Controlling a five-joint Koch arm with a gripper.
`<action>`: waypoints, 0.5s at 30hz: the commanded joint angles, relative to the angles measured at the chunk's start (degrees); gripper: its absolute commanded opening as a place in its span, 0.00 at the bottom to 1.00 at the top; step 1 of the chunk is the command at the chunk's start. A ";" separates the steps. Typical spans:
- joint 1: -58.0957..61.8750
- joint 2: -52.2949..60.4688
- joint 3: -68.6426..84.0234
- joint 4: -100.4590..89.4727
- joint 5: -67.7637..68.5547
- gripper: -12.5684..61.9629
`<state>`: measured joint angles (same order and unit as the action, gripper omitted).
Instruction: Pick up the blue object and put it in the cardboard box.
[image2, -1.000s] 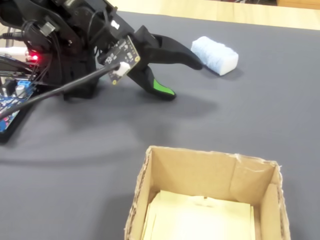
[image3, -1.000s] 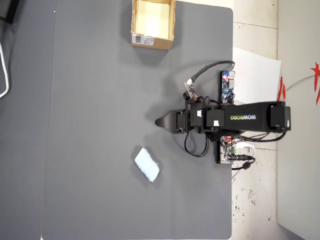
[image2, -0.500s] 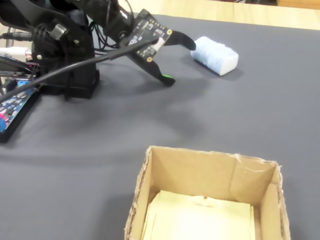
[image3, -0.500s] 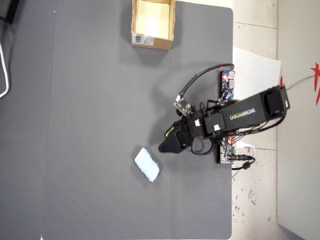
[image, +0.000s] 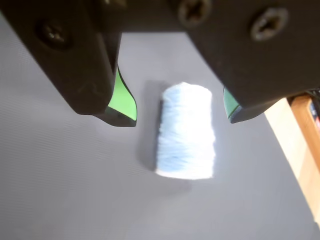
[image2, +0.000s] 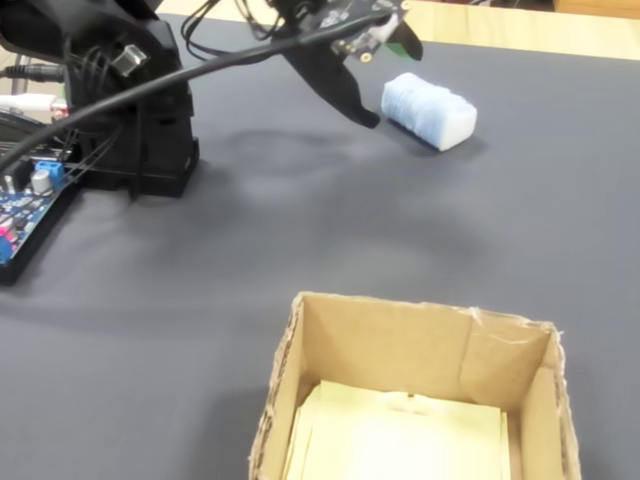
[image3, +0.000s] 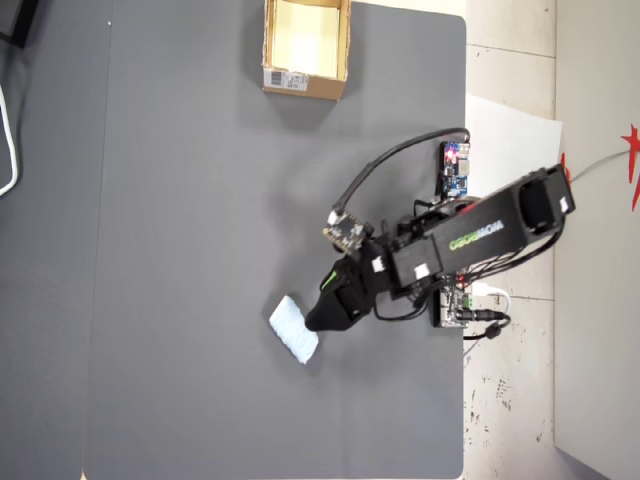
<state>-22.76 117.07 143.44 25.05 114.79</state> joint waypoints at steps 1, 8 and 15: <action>-0.79 -2.90 -7.73 1.85 4.75 0.62; -1.58 -17.23 -20.39 9.49 4.57 0.62; -3.16 -28.39 -25.05 12.04 4.57 0.62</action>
<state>-25.05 88.86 121.64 36.91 114.79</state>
